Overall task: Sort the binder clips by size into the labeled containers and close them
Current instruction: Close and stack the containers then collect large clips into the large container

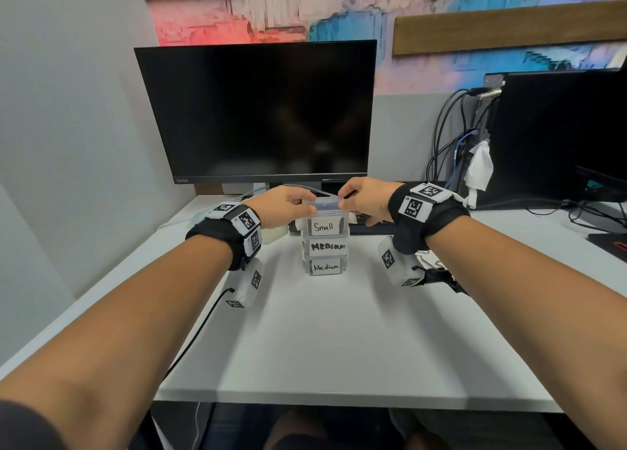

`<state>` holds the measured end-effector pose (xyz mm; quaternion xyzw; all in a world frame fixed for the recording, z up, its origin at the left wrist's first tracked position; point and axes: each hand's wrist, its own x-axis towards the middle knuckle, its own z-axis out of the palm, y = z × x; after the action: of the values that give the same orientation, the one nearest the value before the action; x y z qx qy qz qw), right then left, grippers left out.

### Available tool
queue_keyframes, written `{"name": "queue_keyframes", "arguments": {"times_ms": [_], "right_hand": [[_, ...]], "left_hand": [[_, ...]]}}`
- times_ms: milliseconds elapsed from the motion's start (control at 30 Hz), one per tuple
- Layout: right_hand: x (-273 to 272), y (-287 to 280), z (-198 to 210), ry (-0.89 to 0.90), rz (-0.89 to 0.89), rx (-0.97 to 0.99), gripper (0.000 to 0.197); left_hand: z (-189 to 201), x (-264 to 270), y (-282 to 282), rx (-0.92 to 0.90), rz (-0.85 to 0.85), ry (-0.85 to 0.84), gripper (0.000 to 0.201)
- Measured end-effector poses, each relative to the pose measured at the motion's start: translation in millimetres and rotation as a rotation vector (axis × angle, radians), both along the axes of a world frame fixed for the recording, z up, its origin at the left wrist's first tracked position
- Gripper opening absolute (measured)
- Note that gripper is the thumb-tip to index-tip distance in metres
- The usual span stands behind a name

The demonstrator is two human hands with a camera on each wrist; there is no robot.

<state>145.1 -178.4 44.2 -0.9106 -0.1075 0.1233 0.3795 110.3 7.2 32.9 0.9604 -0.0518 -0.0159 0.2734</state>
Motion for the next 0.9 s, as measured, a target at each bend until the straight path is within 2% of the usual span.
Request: {"name": "queue_keyframes", "arguments": {"times_ms": [100, 233, 333, 567, 767, 900], "right_hand": [[-2.0, 1.0, 0.0, 0.091, -0.056, 0.046, 0.048], [-3.8, -0.2, -1.5, 0.179, -0.086, 0.117, 0.046], [-1.2, -2.2, -1.7, 0.152, -0.128, 0.177, 0.044], [-0.3, -1.6, 2.8, 0.048, -0.135, 0.212, 0.06], [-0.8, 0.5, 5.1, 0.003, -0.143, 0.181, 0.044], [-0.2, 2.9, 9.6, -0.039, -0.137, 0.113, 0.021]], "left_hand": [[2.2, 0.4, -6.2, 0.06, -0.01, -0.009, 0.049], [5.0, 1.2, -11.8, 0.151, -0.013, -0.01, 0.055], [7.8, 1.8, -11.8, 0.181, -0.005, 0.011, 0.057], [4.1, 4.4, -9.7, 0.096, 0.047, -0.014, 0.066], [2.4, 5.5, -7.6, 0.041, 0.057, -0.026, 0.066], [0.4, 6.1, -6.4, 0.02, 0.054, -0.031, 0.065]]}}
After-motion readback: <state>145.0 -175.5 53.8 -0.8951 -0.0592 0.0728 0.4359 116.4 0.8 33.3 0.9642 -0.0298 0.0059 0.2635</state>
